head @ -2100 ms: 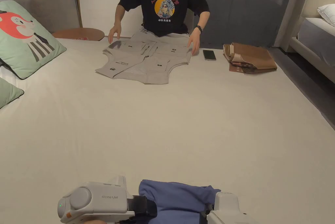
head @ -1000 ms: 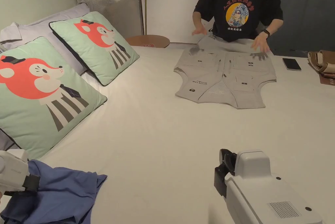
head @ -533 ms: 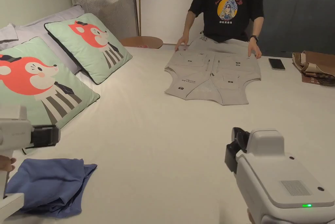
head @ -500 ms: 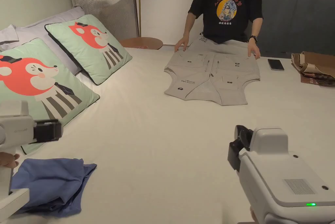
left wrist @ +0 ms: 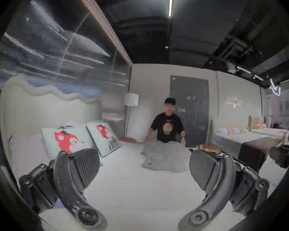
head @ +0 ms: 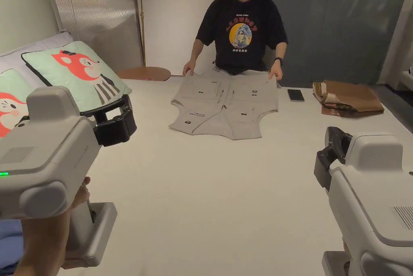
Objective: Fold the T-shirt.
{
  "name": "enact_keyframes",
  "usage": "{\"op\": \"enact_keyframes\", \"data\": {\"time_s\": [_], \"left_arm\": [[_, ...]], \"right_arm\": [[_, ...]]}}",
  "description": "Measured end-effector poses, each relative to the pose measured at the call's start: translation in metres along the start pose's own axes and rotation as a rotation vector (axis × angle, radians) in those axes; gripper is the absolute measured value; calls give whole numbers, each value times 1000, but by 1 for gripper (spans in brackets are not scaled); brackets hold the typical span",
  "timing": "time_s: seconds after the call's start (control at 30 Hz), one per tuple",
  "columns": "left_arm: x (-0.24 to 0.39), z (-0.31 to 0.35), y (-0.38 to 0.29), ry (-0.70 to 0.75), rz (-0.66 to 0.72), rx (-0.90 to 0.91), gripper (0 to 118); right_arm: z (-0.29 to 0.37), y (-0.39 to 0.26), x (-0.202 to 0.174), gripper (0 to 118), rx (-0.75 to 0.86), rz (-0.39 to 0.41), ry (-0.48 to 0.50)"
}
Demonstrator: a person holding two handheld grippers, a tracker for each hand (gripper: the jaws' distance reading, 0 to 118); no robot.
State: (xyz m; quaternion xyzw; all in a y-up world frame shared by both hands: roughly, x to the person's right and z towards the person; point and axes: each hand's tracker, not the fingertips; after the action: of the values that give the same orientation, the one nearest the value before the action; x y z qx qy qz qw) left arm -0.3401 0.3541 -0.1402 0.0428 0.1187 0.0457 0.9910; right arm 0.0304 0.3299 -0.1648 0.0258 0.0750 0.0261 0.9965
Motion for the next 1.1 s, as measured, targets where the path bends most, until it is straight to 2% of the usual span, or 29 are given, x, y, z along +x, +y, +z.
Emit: {"op": "enact_keyframes", "data": {"time_s": [0.07, 0.2, 0.3, 0.33, 0.4, 0.43, 0.47, 0.6, 1.1], "left_arm": [[29, 8, -9, -34, -12, 41, 106], [67, 10, -37, -61, -44, 39, 106], [86, 8, -55, -136, -97, 9, 102], [96, 15, -59, -170, -108, 7, 87], [104, 16, -69, -171, -134, 28, 24], [111, 17, -71, -149, -162, 19, 1], [116, 19, -73, -134, -184, 9, 0], [115, 24, -73, -185, -111, -3, 0], [116, 25, -76, -175, -167, 4, 0]], "right_arm": [[7, 2, 12, 0, 13, 1, -24], [12, -6, 33, 0, 16, 5, -52], [22, -7, 44, 0, 16, 23, -81], [24, -9, 46, 0, 17, 21, -93], [20, -12, 50, 0, 11, 22, -97], [20, -13, 51, 0, 9, 21, -102], [21, -14, 53, 0, 7, 21, -105], [23, -15, 55, 0, 3, 15, -117], [19, -16, 51, 0, 3, 15, -116]]}}
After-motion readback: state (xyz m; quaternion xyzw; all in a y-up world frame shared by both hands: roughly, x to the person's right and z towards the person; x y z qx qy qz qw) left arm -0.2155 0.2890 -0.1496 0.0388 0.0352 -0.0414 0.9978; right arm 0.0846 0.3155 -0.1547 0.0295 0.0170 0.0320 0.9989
